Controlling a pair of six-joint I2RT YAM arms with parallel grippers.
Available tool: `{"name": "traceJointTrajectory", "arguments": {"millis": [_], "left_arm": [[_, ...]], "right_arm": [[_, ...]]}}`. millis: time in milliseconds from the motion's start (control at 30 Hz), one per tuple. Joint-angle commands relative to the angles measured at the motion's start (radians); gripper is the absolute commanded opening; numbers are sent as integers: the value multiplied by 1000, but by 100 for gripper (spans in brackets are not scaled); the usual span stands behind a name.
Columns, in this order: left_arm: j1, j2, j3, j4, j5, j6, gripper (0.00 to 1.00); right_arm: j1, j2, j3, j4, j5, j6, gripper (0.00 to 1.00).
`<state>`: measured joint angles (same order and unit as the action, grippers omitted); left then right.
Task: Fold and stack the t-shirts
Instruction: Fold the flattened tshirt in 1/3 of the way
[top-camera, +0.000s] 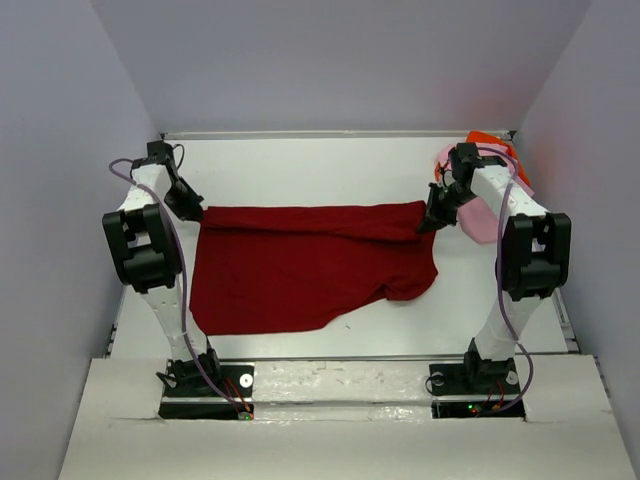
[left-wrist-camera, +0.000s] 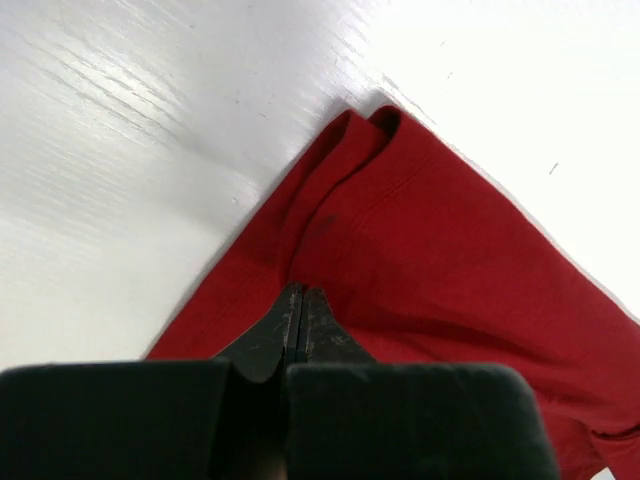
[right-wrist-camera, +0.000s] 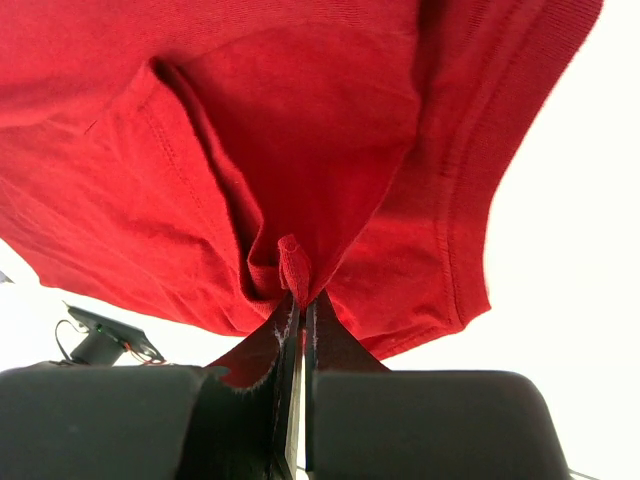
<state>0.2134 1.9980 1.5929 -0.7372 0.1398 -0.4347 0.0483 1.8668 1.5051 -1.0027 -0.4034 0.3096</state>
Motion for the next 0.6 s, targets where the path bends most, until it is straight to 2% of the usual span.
{"name": "traceJointTrajectory", "arguments": {"millis": [0, 267, 567], "left_arm": [[6, 1, 82, -42, 11, 20, 0], [3, 48, 119, -31, 54, 16, 0], [0, 28, 47, -4, 47, 30, 0]], "right_arm": [[9, 5, 17, -5, -5, -15, 0], [9, 0, 0, 1, -17, -17, 0], [9, 11, -8, -4, -11, -23, 0]]}}
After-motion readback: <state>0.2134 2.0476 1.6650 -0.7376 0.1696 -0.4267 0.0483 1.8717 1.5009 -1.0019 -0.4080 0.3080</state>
